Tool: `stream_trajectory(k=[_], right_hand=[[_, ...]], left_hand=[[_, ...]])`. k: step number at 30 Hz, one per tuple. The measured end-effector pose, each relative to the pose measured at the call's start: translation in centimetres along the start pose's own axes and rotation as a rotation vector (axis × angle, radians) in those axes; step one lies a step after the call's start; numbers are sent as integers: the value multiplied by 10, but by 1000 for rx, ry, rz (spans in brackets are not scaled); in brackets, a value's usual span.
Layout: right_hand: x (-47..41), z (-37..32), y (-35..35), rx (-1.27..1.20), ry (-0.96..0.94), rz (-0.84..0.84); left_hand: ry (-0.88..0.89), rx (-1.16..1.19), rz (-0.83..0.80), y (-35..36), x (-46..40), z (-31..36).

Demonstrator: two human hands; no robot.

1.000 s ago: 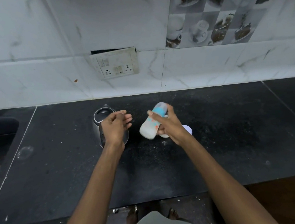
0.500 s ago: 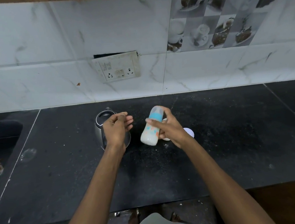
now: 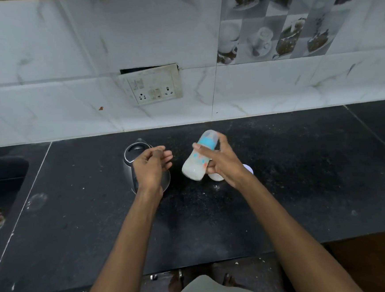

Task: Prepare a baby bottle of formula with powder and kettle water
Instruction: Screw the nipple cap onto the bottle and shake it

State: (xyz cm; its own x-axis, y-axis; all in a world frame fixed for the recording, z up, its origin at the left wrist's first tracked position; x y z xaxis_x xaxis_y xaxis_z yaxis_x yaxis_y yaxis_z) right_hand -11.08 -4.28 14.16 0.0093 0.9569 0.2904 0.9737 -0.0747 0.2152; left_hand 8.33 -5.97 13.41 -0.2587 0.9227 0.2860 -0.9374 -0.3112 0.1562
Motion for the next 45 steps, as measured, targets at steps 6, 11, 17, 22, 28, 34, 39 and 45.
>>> stream_trajectory(k=[6,11,17,22,28,34,39,45], right_hand=[[-6,3,5,-84,-50,79],[0,15,10,241,33,-215],[-14,9,5,-85,-8,62],[-5,12,9,168,-7,-141],[-6,7,11,172,5,-156],[-17,12,12,-640,165,129],[-19,19,3,-803,246,192],[-21,23,0,-861,244,188]], left_hand=[[-16,2,14,-1,-1,-3],[-22,14,11,0,-4,-1],[-7,5,22,-2,-7,3],[-10,10,8,0,-8,2],[-6,9,20,-2,-8,2],[-6,5,32,-5,-9,0],[-6,6,42,-8,-9,-3],[-8,5,30,-5,-9,-2]])
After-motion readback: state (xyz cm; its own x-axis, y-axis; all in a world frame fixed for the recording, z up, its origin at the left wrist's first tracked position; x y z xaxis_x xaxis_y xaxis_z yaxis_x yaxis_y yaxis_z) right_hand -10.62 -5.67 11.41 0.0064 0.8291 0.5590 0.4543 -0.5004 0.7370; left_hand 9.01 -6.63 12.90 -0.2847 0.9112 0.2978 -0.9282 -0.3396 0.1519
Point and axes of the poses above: each hand's wrist, its own x-axis away from the middle knuckle, its own y-axis out of the palm, z = x × y, the point moved 2 cm from there along -x, towards the middle knuckle, and after that the axes turned 1 degree about -x, right-handed, at the moved point
